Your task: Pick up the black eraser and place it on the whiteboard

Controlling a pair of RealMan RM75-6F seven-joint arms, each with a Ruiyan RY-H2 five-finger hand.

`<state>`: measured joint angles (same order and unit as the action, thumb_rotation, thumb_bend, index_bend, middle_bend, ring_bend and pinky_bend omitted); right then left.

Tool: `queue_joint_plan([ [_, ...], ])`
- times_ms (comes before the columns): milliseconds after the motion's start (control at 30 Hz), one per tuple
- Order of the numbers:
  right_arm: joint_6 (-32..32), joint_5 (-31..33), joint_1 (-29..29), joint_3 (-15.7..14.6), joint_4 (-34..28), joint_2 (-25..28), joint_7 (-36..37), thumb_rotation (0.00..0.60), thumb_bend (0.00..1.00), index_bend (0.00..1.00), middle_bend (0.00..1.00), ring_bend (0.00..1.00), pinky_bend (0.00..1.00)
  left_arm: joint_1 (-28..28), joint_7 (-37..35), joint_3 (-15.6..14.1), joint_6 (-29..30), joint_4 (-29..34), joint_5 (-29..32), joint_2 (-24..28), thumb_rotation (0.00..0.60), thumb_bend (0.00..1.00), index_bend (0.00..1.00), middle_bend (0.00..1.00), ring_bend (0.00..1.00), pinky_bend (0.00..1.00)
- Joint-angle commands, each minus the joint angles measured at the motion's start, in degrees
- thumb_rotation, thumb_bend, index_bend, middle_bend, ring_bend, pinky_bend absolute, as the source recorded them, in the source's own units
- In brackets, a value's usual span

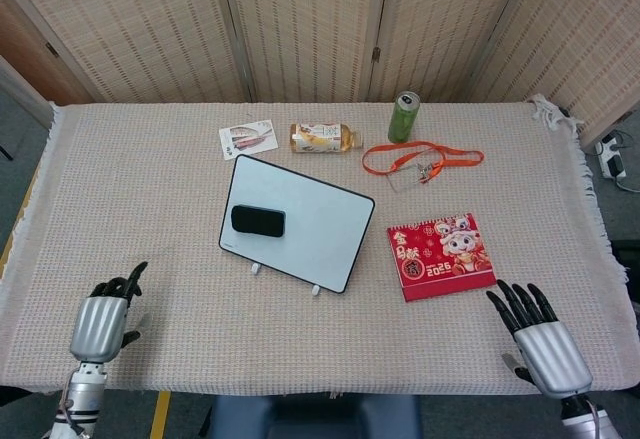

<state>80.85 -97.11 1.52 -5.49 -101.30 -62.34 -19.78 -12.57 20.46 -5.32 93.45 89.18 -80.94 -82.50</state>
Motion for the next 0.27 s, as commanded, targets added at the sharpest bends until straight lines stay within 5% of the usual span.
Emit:
queue_joint_plan([
  [33, -0.64, 0.56, 0.26, 0.21, 0.07, -0.39, -0.57, 0.600, 0.26, 0.00, 0.00, 0.00, 0.00, 4.12, 1.77, -2.21, 4.12, 1.48, -1.72, 2.48, 0.600, 0.25, 0.03, 0.00, 0.00, 0.00],
  [267, -0.63, 0.48, 0.46, 0.24, 0.01, -0.05, -0.10, 0.600, 0.26, 0.00, 0.00, 0.00, 0.00, 5.49, 1.77, -1.55, 4.61, 1.35, -5.16, 2.98, 0.600, 0.23, 0.00, 0.00, 0.00, 0.00],
])
